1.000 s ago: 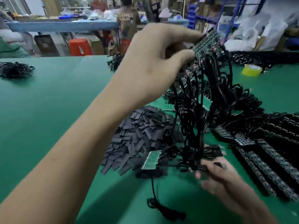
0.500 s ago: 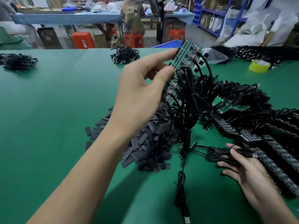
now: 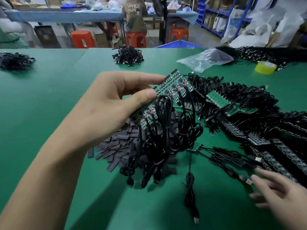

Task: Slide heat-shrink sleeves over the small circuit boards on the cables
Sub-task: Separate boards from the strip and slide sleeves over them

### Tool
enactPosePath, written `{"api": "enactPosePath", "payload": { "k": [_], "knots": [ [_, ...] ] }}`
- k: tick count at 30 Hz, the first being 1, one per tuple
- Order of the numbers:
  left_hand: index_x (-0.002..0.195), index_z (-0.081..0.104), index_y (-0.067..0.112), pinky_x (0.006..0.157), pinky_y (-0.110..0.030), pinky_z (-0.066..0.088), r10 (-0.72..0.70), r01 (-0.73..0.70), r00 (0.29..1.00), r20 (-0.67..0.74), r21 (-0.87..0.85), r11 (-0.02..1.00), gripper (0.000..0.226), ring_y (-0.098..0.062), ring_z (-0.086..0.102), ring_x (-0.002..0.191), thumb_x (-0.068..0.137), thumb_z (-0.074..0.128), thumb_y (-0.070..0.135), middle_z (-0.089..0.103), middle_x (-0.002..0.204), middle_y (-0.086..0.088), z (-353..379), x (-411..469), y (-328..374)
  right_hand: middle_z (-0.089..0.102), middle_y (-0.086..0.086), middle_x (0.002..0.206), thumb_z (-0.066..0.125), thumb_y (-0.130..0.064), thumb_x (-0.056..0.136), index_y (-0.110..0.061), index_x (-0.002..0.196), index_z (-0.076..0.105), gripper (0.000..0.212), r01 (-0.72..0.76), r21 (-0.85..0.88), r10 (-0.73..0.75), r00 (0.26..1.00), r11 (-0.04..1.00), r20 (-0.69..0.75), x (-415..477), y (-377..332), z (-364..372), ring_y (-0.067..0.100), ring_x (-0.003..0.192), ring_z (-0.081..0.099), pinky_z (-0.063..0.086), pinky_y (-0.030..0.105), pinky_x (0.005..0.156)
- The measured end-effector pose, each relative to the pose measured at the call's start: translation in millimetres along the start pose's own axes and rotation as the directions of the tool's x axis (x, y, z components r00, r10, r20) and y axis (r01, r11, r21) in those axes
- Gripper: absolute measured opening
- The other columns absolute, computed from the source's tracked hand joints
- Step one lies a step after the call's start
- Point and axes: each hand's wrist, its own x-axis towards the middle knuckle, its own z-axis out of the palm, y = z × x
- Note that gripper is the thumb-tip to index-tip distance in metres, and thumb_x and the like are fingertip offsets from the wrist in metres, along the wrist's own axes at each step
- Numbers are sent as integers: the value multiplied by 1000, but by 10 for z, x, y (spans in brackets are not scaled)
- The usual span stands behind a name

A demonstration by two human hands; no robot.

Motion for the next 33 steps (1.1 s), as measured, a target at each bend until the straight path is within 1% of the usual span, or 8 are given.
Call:
{"api": "enactPosePath", "payload": {
  "k": [3,5,8,10,19,25,29,33],
  "knots": [
    [112,72,52,86,-11,50,-2,-1,998,70,45,999,29,3,70,89,89,67,35,78,98,15,-103,-80,92,75,-24,88,40,-102,66,-51,112,67,74,158,-256,-179,982,954,-60,17,-190,-36,6,57,70,58,36,64],
    [113,73,50,83,-6,47,-12,2,990,143,71,997,29,6,70,89,88,67,36,78,97,19,-128,-104,161,78,-17,94,47,-82,87,-43,111,73,53,358,-35,-351,928,933,126,6,-634,180,3,74,73,60,26,71],
    [116,75,41,77,-2,45,-65,49,955,289,63,997,27,5,69,83,91,70,32,77,88,13,-71,-86,141,77,-6,70,49,-38,100,-20,74,81,45,16,355,-250,739,935,625,-16,-1232,606,0,62,71,57,15,67],
    [120,74,34,76,-9,48,-127,119,921,369,44,992,27,0,64,75,94,72,24,75,83,2,33,-51,-10,75,-1,69,59,-52,96,-17,84,77,41,-5,418,-324,623,908,712,-23,-1427,833,6,57,68,53,16,54],
    [105,79,31,76,-24,56,-457,464,885,86,-225,857,33,-11,70,77,80,75,51,79,93,-1,513,-208,-1118,73,26,94,77,-29,83,-3,115,65,44,-251,454,-120,755,855,644,439,-1138,1477,25,65,65,60,39,60],
    [94,81,15,54,-22,55,-556,546,821,128,-458,702,28,-13,66,59,79,77,38,75,76,-8,636,-409,-1386,74,21,91,77,-25,81,7,123,57,56,-349,428,-80,691,834,719,619,-928,1537,24,65,70,60,33,55],
    [102,80,11,59,-26,57,-541,543,824,169,-506,669,32,-22,71,72,80,77,34,77,86,-16,639,-440,-1434,76,21,97,75,-22,80,-6,101,77,27,-232,316,-129,583,920,802,684,-1032,1448,23,71,74,60,31,58],
    [103,78,2,62,-19,55,-527,507,839,133,-541,671,30,-15,71,72,82,74,23,77,85,-16,608,-448,-1469,78,1,92,73,-48,73,-22,89,79,31,177,250,-300,708,952,639,794,-1205,1469,12,83,71,54,23,78]
  ]
}}
